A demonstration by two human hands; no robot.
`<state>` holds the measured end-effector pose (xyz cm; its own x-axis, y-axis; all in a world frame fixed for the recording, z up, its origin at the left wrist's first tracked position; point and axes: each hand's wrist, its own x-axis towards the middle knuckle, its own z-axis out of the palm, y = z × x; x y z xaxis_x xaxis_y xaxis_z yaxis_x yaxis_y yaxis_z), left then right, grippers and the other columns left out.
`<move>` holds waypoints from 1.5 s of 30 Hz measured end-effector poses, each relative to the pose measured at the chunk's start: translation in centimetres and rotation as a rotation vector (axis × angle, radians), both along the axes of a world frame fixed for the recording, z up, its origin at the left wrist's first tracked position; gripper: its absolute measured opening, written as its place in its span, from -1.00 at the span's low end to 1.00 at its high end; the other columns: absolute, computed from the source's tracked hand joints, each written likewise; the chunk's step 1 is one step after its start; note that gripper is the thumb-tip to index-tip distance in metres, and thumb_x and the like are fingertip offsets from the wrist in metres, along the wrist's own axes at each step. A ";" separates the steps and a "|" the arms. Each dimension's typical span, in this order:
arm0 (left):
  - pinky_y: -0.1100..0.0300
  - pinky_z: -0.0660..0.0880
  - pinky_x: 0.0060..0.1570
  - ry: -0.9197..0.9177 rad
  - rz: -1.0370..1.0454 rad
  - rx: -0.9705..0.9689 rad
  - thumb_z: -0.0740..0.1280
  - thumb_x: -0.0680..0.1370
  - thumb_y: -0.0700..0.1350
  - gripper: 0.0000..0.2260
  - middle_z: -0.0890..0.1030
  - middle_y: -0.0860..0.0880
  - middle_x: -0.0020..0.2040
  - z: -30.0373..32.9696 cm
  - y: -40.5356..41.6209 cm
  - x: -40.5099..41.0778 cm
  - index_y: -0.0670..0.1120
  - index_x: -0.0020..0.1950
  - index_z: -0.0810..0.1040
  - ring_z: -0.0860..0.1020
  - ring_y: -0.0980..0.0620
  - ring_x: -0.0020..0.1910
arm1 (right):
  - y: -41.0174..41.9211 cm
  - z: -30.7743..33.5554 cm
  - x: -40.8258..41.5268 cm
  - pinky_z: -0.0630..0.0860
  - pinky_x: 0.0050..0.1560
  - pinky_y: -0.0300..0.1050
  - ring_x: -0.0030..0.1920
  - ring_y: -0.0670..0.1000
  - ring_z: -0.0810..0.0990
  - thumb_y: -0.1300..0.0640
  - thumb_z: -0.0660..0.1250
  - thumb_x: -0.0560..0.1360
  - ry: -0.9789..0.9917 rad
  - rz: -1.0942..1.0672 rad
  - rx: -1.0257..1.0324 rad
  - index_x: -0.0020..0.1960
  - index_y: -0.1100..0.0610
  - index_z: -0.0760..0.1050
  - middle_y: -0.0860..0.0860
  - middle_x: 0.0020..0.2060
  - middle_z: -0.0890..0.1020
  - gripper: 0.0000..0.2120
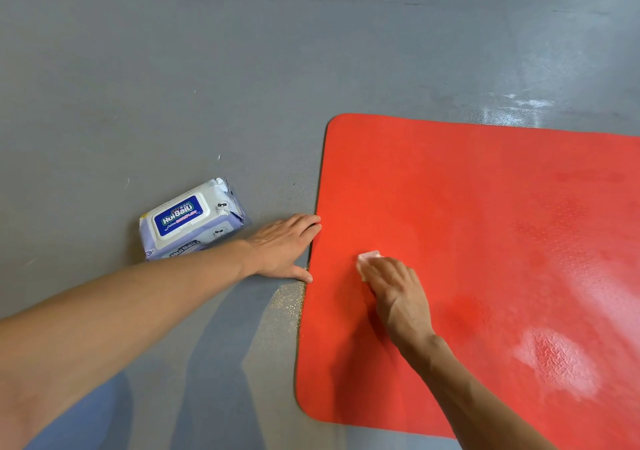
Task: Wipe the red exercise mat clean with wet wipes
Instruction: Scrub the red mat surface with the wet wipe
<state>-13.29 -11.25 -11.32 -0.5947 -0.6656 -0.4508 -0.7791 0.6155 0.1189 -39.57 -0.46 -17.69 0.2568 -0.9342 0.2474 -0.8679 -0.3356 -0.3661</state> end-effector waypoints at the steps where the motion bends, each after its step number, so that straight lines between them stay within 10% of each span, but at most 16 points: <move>1: 0.07 0.02 0.62 -0.008 0.000 -0.004 0.37 0.52 0.40 0.02 -0.03 -0.11 0.70 0.0 0.1 0.1 -0.19 0.69 0.00 -0.02 -0.07 0.68 | 0.1 0.1 -0.6 0.37 0.04 -0.05 0.11 0.14 0.58 0.30 0.42 0.51 -0.026 -0.105 0.008 0.31 0.05 0.62 -0.02 0.16 0.64 -0.60; 6: 0.01 0.03 0.65 -0.011 0.003 -0.054 0.24 0.57 0.43 -0.03 0.02 -0.12 0.70 -0.6 1.3 1.1 -0.18 0.69 -0.02 -0.08 -0.10 0.69 | 0.5 0.1 1.7 0.51 -0.01 0.12 -0.03 0.19 0.47 0.36 0.27 0.54 -0.150 -0.404 0.050 0.29 0.19 0.62 0.10 0.06 0.63 -0.64; 14: 0.01 -0.05 0.63 -0.064 -0.058 -0.100 0.01 0.50 0.54 0.04 -0.03 -0.13 0.71 -1.6 2.1 2.3 -0.20 0.70 -0.08 -0.16 -0.12 0.69 | 1.8 1.0 6.4 0.52 -0.04 -0.01 -0.08 0.14 0.54 0.19 0.21 0.68 -0.110 0.086 -0.030 0.26 0.23 0.62 0.07 -0.07 0.60 -0.73; 24: 0.04 -0.11 0.62 -0.094 -0.066 -0.083 0.11 0.55 0.50 0.01 -0.03 -0.15 0.71 -1.5 2.1 2.0 -0.22 0.69 -0.06 -0.16 -0.14 0.69 | -1.7 0.7 0.5 0.45 -0.08 0.07 -0.06 0.22 0.45 0.26 0.15 0.54 -0.057 -0.528 0.046 0.08 0.26 0.66 0.15 -0.15 0.56 -0.68; 31: 0.01 -0.03 0.66 -0.073 -0.026 -0.058 0.21 0.55 0.47 0.01 -0.02 -0.13 0.71 -1.6 1.9 1.8 -0.21 0.69 -0.05 -0.15 -0.11 0.69 | 0.0 1.2 9.3 0.47 -0.02 -0.08 -0.07 0.11 0.49 0.20 0.24 0.60 -0.099 0.134 -0.008 0.12 0.23 0.64 0.08 -0.07 0.60 -0.77; 39: -0.40 0.01 0.56 -0.173 0.130 -0.007 0.18 0.49 0.55 0.06 -0.19 -0.11 0.70 -1.3 2.8 2.0 -0.08 0.71 -0.13 -0.23 -0.26 0.66 | -6.3 1.6 4.3 0.55 -0.06 0.08 0.05 0.19 0.47 0.31 0.28 0.50 -0.003 -0.350 0.116 0.04 0.18 0.64 0.09 0.03 0.58 -0.80; 45: -0.37 -0.02 0.58 -0.175 0.149 0.023 0.26 0.47 0.52 0.08 -0.19 -0.08 0.70 -1.3 2.6 1.8 -0.06 0.71 -0.15 -0.25 -0.25 0.67 | -1.5 0.9 10.2 0.49 -0.04 -0.04 -0.05 0.14 0.49 0.26 0.24 0.50 -0.090 0.141 0.099 0.02 0.20 0.61 0.08 -0.04 0.57 -0.81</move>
<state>-11.46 -8.66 -12.66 -0.4024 -0.7285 -0.5544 -0.8711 0.4909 -0.0128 -29.39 -2.00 -16.82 0.3681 -0.9114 0.1842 -0.7769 -0.4103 -0.4776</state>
